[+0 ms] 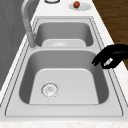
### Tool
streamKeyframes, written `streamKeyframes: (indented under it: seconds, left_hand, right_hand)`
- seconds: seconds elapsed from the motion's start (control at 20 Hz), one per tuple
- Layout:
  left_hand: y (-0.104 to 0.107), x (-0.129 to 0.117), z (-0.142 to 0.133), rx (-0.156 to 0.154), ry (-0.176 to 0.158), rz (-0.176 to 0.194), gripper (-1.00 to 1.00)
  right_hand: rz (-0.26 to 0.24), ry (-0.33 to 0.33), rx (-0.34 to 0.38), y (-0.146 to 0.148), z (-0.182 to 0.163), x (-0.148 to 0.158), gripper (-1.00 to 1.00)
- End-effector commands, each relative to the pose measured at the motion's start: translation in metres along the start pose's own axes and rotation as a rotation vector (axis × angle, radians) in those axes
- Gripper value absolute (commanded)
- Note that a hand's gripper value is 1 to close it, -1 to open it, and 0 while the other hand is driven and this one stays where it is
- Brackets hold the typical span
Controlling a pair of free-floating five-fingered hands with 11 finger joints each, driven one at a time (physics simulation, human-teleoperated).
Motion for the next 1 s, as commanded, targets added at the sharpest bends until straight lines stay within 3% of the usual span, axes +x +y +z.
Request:
streamKeyframes:
  seconds: [0.0,0.65,0.95]
  left_hand:
    - [0.0,0.0,0.0,0.0,0.0,0.0,0.0]
    - [0.0,0.0,0.0,0.0,0.0,0.0,0.0]
    - [0.0,0.0,0.0,0.0,0.0,0.0,0.0]
  right_hand:
    - [-0.031,0.001,-0.007,0.005,0.016,-0.015,1.0]
    - [-0.052,-0.021,-0.012,0.028,0.054,-0.086,1.0]
    - [-0.011,-0.006,-0.001,0.052,0.044,-0.1,1.0]
